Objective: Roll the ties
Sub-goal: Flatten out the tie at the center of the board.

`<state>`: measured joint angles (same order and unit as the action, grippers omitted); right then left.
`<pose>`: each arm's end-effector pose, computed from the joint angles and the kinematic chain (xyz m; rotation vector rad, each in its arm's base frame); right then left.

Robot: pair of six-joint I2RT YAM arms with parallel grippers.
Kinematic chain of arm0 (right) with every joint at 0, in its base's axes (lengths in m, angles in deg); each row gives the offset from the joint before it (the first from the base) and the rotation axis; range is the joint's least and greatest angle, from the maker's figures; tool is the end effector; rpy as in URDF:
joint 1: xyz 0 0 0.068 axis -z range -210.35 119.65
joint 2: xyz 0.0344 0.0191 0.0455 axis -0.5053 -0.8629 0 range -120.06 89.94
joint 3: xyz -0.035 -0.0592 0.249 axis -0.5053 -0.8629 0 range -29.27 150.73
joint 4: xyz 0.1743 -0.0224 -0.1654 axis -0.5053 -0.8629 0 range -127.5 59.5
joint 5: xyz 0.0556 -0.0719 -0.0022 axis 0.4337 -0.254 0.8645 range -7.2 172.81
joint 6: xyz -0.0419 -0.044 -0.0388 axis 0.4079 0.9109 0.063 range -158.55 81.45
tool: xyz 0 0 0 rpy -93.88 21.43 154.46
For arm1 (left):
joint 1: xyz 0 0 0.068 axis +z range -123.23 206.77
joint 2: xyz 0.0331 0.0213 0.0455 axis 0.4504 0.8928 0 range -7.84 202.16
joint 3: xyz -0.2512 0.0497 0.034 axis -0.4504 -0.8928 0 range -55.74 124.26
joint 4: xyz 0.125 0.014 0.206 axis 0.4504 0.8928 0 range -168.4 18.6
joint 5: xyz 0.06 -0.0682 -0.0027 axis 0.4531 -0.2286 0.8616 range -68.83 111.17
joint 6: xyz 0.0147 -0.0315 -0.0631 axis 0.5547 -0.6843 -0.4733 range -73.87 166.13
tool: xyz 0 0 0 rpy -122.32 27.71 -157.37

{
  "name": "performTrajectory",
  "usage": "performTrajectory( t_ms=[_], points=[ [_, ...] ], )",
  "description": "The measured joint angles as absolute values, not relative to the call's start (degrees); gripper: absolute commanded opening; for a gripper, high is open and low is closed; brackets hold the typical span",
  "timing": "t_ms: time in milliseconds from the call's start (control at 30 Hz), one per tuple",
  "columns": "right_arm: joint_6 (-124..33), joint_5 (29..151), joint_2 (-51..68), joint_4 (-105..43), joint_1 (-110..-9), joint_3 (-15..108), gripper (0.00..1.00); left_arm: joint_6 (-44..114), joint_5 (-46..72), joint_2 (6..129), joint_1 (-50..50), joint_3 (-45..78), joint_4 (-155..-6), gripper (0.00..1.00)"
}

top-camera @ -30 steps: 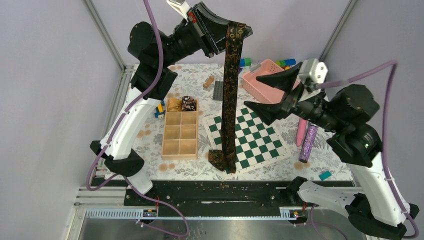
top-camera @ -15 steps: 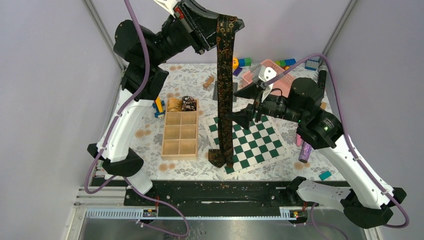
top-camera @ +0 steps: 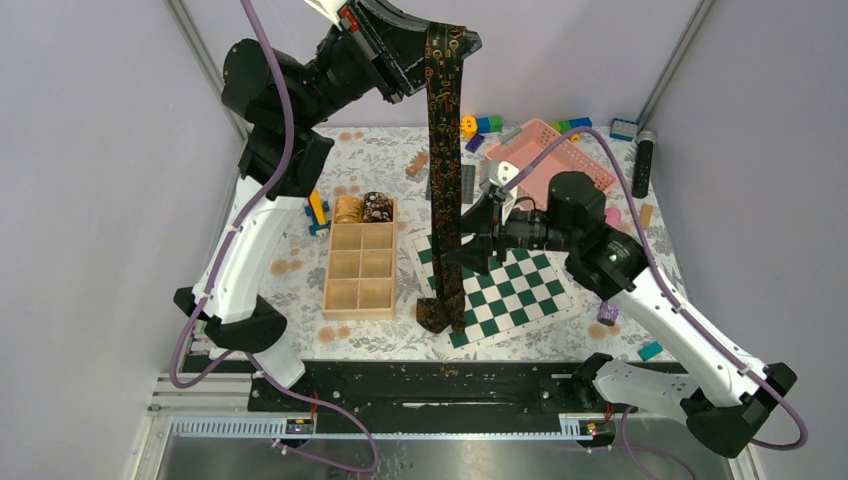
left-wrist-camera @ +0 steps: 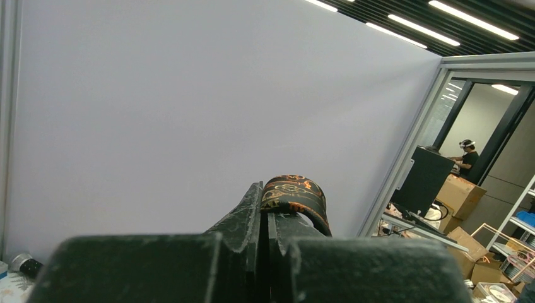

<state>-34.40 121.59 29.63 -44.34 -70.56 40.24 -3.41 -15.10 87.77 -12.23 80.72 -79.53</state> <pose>0.1499 0.1754 0.4149 -1.1213 1.3287 1.0256 0.1837 -0.1940 0.6344 0.5904 0.9803 -1.6608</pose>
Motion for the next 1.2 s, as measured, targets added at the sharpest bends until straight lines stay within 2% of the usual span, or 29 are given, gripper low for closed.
performTrajectory(
  t_ms=[200, 667, 767, 967, 1200],
  points=[
    [-35.9, 122.8, 29.5, -38.7, -70.5, 32.9, 0.53, -4.0, -15.6, 87.8, -11.9, 80.7, -80.3, 0.00],
    [-40.6, 124.8, 30.0, -23.8, -70.4, 15.6, 0.47, -5.0, -15.8, 87.8, -10.9, 80.7, -81.2, 0.00],
    [-41.7, 126.0, 29.8, -20.0, -70.4, 12.8, 0.49, -5.1, -15.8, 87.8, -10.7, 80.7, -81.2, 0.00],
    [-44.2, 127.7, 28.7, -12.0, -70.4, 7.9, 0.61, -5.4, -15.9, 87.8, -10.6, 80.7, -81.7, 0.00],
    [-46.2, 129.0, 26.7, -6.1, -70.4, 4.3, 0.60, -6.0, -16.0, 87.8, -10.4, 80.7, -82.2, 0.00]
  ],
)
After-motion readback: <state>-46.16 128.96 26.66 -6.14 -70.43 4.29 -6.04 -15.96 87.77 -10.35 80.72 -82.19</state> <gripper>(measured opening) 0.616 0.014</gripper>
